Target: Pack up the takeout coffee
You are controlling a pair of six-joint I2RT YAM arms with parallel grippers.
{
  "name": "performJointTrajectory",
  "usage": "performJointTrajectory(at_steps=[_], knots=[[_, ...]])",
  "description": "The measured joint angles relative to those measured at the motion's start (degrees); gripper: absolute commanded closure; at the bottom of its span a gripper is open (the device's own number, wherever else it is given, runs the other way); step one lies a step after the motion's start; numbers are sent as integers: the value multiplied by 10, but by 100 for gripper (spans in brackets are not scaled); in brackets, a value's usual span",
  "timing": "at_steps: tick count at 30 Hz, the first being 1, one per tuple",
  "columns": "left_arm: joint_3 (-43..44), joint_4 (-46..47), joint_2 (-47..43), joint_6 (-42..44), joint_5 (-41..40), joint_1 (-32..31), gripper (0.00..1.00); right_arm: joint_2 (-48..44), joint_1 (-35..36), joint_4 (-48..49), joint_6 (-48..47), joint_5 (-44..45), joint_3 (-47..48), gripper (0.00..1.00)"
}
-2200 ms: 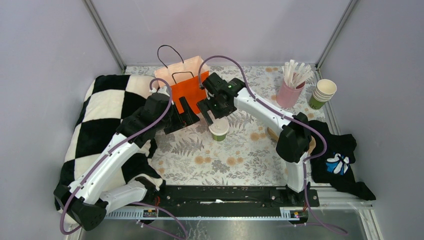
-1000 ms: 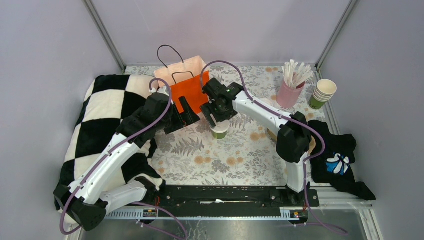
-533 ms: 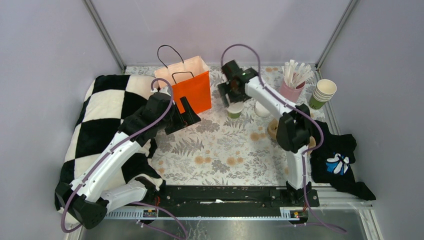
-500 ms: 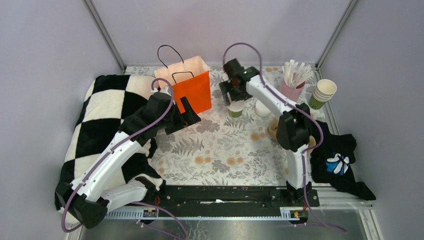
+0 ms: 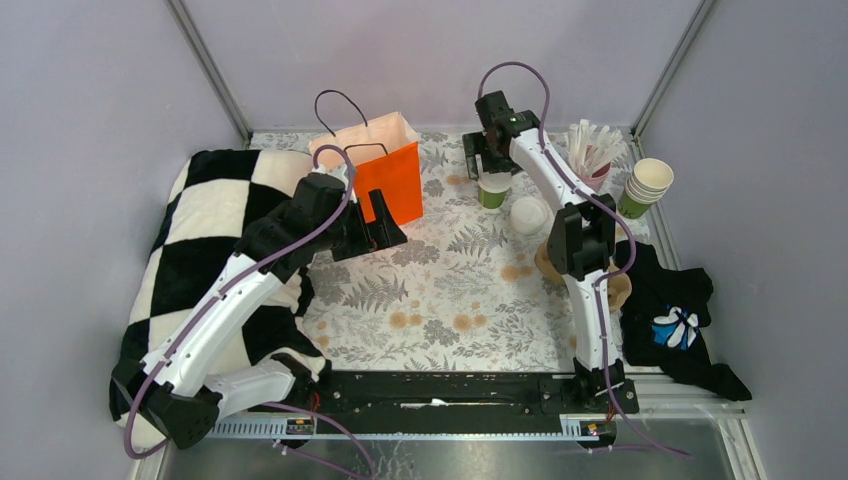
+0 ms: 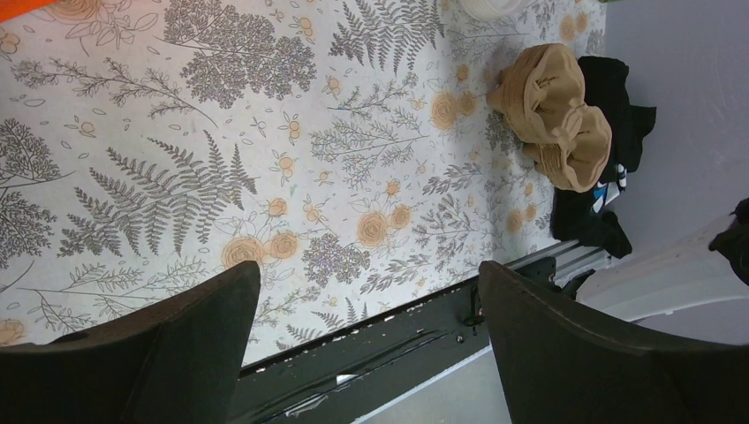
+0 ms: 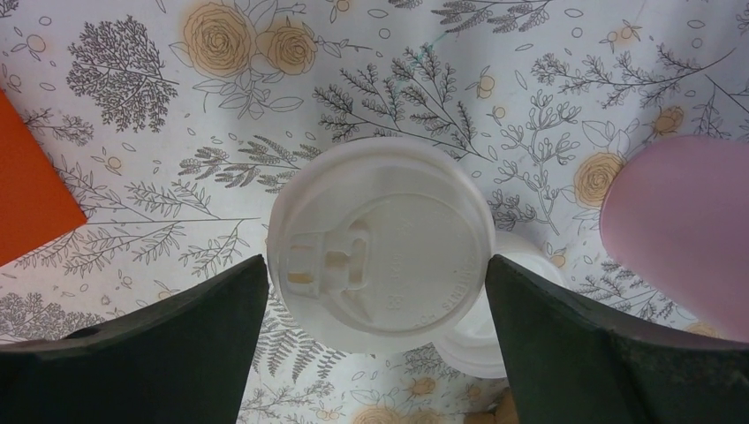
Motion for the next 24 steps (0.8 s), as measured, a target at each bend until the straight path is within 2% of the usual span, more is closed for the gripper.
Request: performJointTrajectory(at_steps=[9, 15, 19, 21, 24], knots=[[22, -7, 14, 26, 19, 0, 2, 6, 2, -38, 3, -2, 45, 0], [41, -9, 22, 30, 20, 0, 2, -45, 2, -52, 5, -5, 28, 0], [46, 0, 21, 28, 23, 0, 2, -134, 2, -49, 9, -34, -56, 5], [45, 13, 20, 25, 28, 0, 2, -212, 2, -38, 11, -51, -154, 6], [37, 38, 15, 19, 40, 0, 2, -352, 2, -35, 11, -68, -313, 13]])
